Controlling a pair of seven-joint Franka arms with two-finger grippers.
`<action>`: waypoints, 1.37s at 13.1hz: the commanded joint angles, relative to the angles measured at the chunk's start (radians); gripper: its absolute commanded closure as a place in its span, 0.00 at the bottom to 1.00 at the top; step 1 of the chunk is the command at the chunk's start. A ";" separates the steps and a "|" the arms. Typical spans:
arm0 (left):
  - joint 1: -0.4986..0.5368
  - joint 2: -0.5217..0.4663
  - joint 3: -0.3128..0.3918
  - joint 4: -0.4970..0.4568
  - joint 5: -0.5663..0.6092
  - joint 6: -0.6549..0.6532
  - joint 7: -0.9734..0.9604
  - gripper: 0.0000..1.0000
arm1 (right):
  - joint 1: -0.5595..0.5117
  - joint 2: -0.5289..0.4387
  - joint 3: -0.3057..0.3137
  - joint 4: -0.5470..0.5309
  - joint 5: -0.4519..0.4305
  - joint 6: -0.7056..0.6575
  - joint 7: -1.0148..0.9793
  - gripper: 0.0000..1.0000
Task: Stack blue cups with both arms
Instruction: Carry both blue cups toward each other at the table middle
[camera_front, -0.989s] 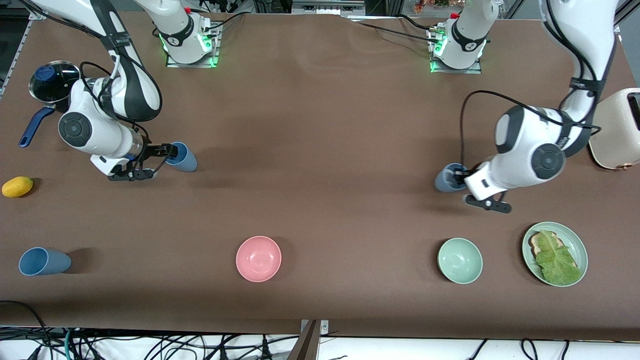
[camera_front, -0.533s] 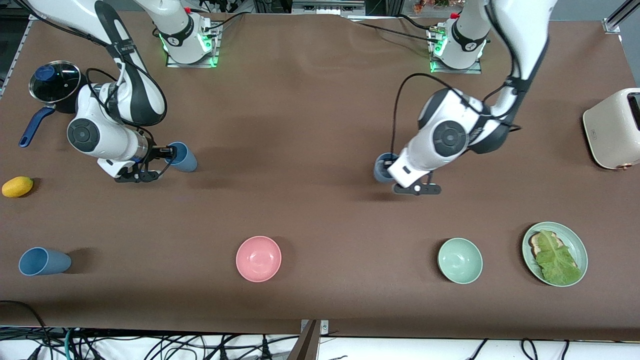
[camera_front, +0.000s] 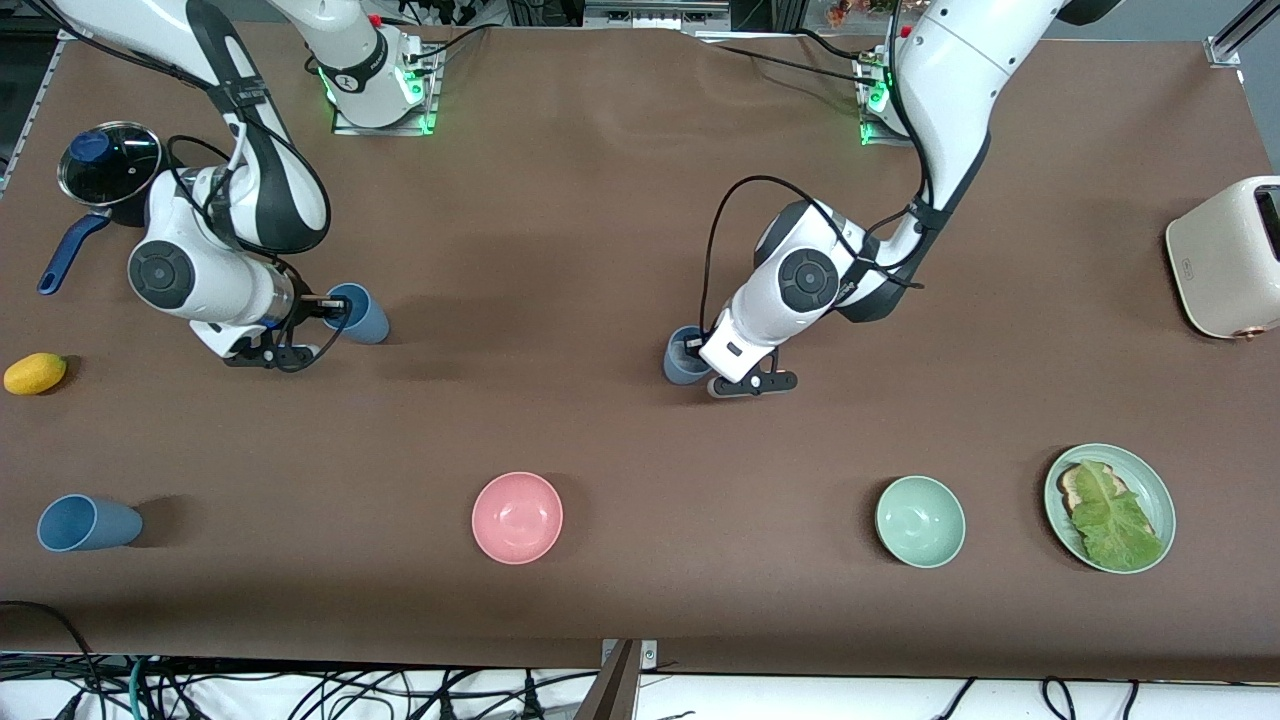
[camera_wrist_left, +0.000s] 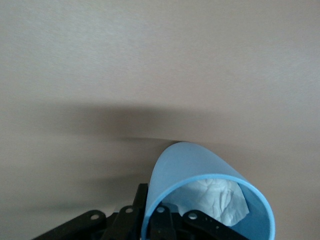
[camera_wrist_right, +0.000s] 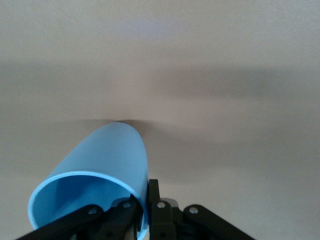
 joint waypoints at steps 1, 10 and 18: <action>-0.031 0.023 0.005 0.053 -0.065 0.012 0.000 1.00 | 0.045 0.000 0.022 0.111 0.020 -0.102 0.144 1.00; 0.015 -0.143 -0.010 0.054 -0.078 -0.206 -0.009 0.00 | 0.336 0.156 0.022 0.512 0.121 -0.294 0.730 1.00; 0.154 -0.329 -0.003 0.284 0.073 -0.857 0.098 0.00 | 0.585 0.346 0.022 0.801 0.216 -0.289 1.198 1.00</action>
